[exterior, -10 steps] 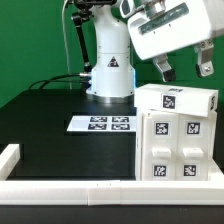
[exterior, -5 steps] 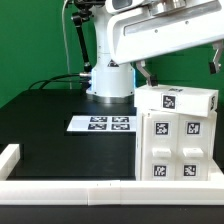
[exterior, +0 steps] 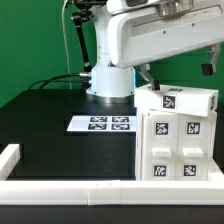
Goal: Assemble cabinet
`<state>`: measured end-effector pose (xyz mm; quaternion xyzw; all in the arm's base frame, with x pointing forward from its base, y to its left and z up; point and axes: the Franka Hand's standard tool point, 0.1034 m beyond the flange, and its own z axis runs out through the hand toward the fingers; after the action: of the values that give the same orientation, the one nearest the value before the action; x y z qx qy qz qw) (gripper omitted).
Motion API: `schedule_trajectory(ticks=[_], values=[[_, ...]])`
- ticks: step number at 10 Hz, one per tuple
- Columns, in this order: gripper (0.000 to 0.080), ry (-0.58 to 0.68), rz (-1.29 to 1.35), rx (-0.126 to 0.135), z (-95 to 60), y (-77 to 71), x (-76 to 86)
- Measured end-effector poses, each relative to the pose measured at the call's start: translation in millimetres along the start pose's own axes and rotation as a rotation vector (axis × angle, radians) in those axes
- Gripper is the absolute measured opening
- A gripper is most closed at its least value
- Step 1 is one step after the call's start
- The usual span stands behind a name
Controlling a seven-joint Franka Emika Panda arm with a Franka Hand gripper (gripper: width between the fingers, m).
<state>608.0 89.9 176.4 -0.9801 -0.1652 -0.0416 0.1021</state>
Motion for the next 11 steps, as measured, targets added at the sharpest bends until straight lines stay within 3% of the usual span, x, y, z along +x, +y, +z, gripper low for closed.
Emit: schedule_trajectory(ticks=[3, 5, 10, 11], values=[[0.0797, -0.033, -0.441, -0.054, 4.6, 5.4, 0.1], [0.0797, -0.042, -0.545, -0.060, 9.3, 5.5, -1.4], [0.0797, -0.061, -0.524, -0.051, 21.4, 12.3, -10.2], [0.0673, -0.062, -0.516, -0.051, 20.9, 15.9, -11.5]])
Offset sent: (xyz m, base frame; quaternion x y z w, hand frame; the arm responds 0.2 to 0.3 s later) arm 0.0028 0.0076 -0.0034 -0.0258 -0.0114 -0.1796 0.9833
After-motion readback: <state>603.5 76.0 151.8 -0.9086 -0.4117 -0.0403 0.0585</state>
